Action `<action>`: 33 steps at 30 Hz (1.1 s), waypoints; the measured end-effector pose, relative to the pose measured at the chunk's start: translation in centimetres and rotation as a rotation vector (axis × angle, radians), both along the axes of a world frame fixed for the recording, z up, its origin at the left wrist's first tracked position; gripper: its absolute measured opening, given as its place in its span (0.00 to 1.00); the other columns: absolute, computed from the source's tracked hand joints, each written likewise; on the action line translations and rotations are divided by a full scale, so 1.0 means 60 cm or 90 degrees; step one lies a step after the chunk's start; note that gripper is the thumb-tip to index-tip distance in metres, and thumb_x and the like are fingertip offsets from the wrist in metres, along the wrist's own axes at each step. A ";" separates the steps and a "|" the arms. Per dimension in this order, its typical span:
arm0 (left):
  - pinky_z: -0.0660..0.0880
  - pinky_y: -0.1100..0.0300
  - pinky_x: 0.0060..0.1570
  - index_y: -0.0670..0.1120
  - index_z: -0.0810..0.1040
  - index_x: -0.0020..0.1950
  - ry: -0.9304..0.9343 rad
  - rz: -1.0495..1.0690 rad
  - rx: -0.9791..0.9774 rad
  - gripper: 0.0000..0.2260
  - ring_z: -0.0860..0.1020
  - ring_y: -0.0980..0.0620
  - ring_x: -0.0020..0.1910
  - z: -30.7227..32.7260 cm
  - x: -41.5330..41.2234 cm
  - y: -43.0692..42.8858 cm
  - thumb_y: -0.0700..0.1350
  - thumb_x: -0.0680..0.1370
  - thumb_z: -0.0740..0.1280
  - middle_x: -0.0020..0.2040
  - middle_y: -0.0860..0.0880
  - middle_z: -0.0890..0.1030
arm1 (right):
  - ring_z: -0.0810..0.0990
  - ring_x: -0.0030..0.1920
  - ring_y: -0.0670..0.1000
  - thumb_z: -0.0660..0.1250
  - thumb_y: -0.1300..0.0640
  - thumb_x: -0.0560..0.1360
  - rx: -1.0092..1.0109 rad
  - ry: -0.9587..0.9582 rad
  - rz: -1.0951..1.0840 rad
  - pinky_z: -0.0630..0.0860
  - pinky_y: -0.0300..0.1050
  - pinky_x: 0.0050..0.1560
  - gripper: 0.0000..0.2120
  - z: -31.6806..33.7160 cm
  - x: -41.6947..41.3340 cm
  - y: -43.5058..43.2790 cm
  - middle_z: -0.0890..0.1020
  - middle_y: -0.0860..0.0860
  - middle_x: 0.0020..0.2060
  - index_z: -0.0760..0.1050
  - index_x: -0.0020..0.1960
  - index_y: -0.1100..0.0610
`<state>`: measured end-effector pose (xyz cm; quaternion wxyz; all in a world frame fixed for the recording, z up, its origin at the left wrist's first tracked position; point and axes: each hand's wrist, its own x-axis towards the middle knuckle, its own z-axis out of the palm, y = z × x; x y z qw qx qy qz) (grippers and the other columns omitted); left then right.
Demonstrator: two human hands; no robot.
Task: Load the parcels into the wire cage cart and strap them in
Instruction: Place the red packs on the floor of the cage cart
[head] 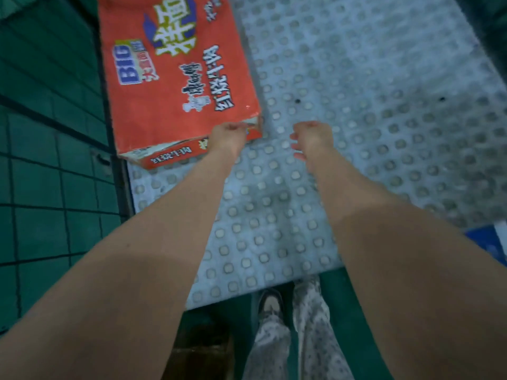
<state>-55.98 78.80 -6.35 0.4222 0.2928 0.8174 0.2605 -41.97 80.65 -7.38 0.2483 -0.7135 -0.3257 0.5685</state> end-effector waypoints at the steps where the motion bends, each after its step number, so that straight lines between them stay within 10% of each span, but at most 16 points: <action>1: 0.72 0.57 0.46 0.44 0.81 0.55 -0.003 -0.032 0.006 0.10 0.79 0.47 0.48 0.005 0.016 -0.006 0.42 0.78 0.62 0.53 0.43 0.81 | 0.75 0.47 0.51 0.59 0.59 0.77 -0.006 0.004 -0.020 0.75 0.50 0.56 0.12 0.004 0.016 -0.014 0.76 0.52 0.44 0.67 0.36 0.50; 7: 0.73 0.53 0.60 0.41 0.79 0.60 -0.041 -0.174 0.004 0.13 0.76 0.43 0.61 0.028 0.148 -0.046 0.39 0.79 0.61 0.59 0.40 0.80 | 0.75 0.36 0.52 0.60 0.61 0.77 -0.059 0.036 -0.194 0.74 0.45 0.40 0.14 0.010 0.129 -0.109 0.76 0.52 0.35 0.68 0.34 0.53; 12: 0.67 0.72 0.26 0.44 0.80 0.58 -0.083 -0.301 -0.014 0.13 0.76 0.54 0.37 0.028 0.289 -0.086 0.38 0.78 0.61 0.43 0.48 0.81 | 0.75 0.36 0.52 0.59 0.61 0.78 -0.090 0.040 -0.339 0.72 0.46 0.42 0.13 0.009 0.244 -0.200 0.76 0.52 0.34 0.71 0.35 0.56; 18: 0.64 0.73 0.20 0.47 0.80 0.53 -0.087 -0.452 -0.032 0.10 0.71 0.58 0.30 0.028 0.449 -0.167 0.38 0.76 0.62 0.34 0.54 0.75 | 0.73 0.32 0.49 0.60 0.58 0.79 -0.080 0.082 -0.510 0.71 0.40 0.32 0.10 -0.005 0.369 -0.322 0.77 0.51 0.36 0.71 0.39 0.54; 33: 0.68 0.65 0.35 0.53 0.75 0.40 -0.099 -0.789 -0.083 0.12 0.75 0.55 0.41 0.031 0.816 -0.561 0.39 0.78 0.58 0.40 0.56 0.78 | 0.73 0.32 0.47 0.59 0.57 0.79 -0.093 0.078 -0.801 0.70 0.39 0.33 0.05 -0.022 0.654 -0.782 0.77 0.49 0.37 0.73 0.51 0.55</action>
